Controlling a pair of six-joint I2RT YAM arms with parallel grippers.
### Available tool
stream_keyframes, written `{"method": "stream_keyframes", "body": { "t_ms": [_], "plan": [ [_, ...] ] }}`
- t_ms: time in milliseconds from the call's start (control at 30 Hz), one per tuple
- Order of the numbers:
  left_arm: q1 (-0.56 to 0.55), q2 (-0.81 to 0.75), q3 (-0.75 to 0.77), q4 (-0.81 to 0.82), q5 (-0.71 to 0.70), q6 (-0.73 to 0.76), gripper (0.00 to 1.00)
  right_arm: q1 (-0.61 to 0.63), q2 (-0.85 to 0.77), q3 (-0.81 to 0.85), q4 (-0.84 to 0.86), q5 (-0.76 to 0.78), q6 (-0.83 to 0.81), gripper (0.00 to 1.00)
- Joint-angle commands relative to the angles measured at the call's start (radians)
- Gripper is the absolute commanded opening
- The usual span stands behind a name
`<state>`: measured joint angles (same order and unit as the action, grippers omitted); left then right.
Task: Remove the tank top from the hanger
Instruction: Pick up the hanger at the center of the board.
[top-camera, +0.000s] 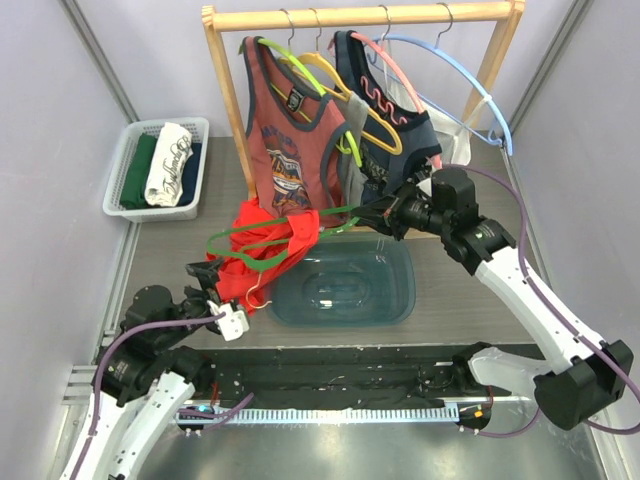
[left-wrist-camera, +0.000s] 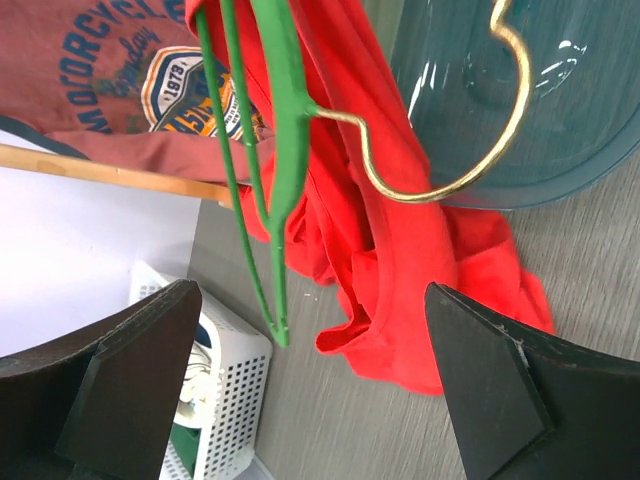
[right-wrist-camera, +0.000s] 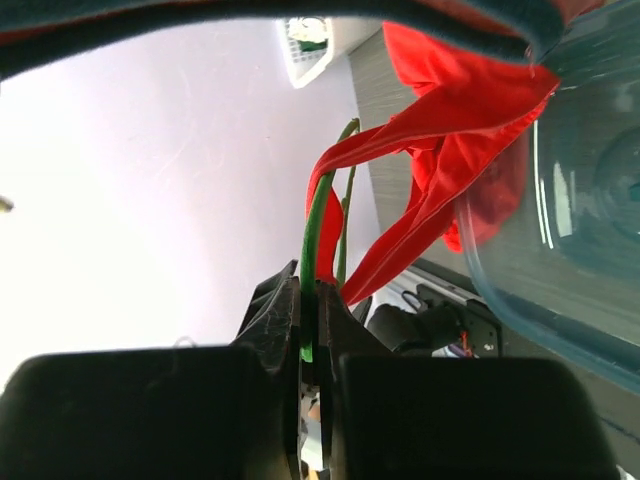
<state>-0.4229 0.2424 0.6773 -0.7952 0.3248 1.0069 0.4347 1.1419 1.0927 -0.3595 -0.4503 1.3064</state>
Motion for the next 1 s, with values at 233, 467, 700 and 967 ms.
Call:
{"method": "stream_keyframes", "body": {
  "t_ms": [233, 467, 700, 967],
  "plan": [
    [0.003, 0.025, 0.013, 0.242, -0.012, 0.016, 1.00, -0.017, -0.117, -0.077, 0.096, -0.067, 0.111, 0.01],
    [0.003, -0.129, -0.134, 0.174, 0.063, 0.245, 1.00, -0.019, -0.130, -0.067, 0.097, -0.079, 0.116, 0.01],
    [0.003, -0.117, -0.168, 0.304, 0.056, 0.223, 1.00, -0.021, -0.154, -0.071, 0.103, -0.103, 0.136, 0.01],
    [0.004, -0.009, -0.225, 0.582, 0.088, 0.159, 1.00, -0.021, -0.202, -0.105, 0.131, -0.105, 0.185, 0.01]
  ]
}}
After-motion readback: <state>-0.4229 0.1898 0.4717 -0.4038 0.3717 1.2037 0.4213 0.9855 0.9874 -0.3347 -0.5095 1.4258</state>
